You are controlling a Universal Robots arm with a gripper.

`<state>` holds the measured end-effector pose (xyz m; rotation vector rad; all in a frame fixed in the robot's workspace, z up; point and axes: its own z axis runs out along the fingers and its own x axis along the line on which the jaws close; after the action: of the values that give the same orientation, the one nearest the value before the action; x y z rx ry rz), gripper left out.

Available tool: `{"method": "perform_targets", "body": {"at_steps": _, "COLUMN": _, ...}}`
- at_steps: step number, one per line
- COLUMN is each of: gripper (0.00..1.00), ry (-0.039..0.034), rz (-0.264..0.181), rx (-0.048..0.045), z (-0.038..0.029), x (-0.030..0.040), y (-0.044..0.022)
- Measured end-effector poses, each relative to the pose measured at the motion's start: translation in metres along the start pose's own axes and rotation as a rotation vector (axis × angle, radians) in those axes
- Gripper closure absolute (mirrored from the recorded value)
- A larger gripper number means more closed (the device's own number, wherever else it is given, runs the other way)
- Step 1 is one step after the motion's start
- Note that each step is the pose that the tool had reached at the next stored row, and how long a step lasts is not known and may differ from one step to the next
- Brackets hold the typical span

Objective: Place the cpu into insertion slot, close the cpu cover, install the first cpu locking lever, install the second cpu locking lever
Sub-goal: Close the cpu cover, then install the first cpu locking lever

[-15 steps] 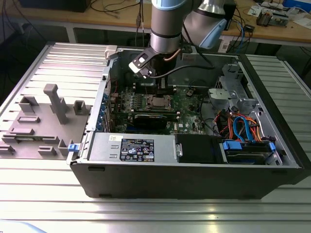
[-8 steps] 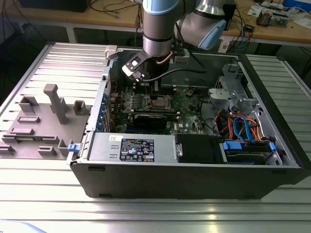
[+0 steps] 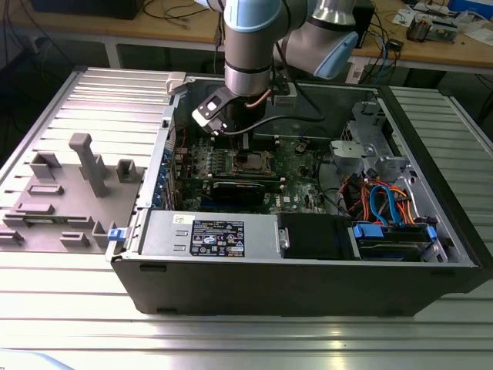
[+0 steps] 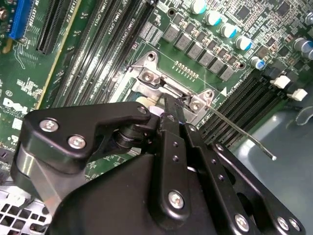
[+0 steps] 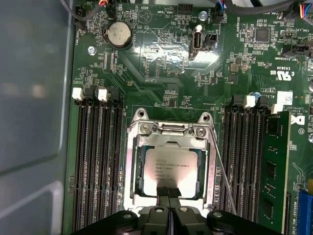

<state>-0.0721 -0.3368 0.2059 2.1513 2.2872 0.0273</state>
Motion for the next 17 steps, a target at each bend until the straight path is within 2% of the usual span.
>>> {"method": "perform_targets", "body": {"at_steps": 2, "gripper": 0.89, "ry": 0.0003, "rz": 0.000, "rx": -0.0002, "z": -0.0015, "x": 0.0001, "y": 0.0001}}
{"method": "perform_targets", "body": {"at_steps": 4, "gripper": 0.89, "ry": 0.0000, "rz": 0.000, "rx": -0.0002, "z": -0.0062, "x": 0.0001, "y": 0.0005}}
{"method": "perform_targets", "body": {"at_steps": 5, "gripper": 0.89, "ry": -0.0001, "rz": 0.000, "rx": 0.0016, "z": -0.0058, "x": -0.0010, "y": 0.0182}}
{"method": "perform_targets", "body": {"at_steps": 6, "gripper": 0.89, "ry": -0.0001, "rz": 0.000, "rx": 0.0019, "z": -0.0056, "x": -0.0014, "y": 0.0241}}
{"method": "perform_targets", "body": {"at_steps": 17, "gripper": 0.89, "ry": -0.0001, "rz": 0.000, "rx": 0.0019, "z": -0.0056, "x": -0.0015, "y": 0.0256}}
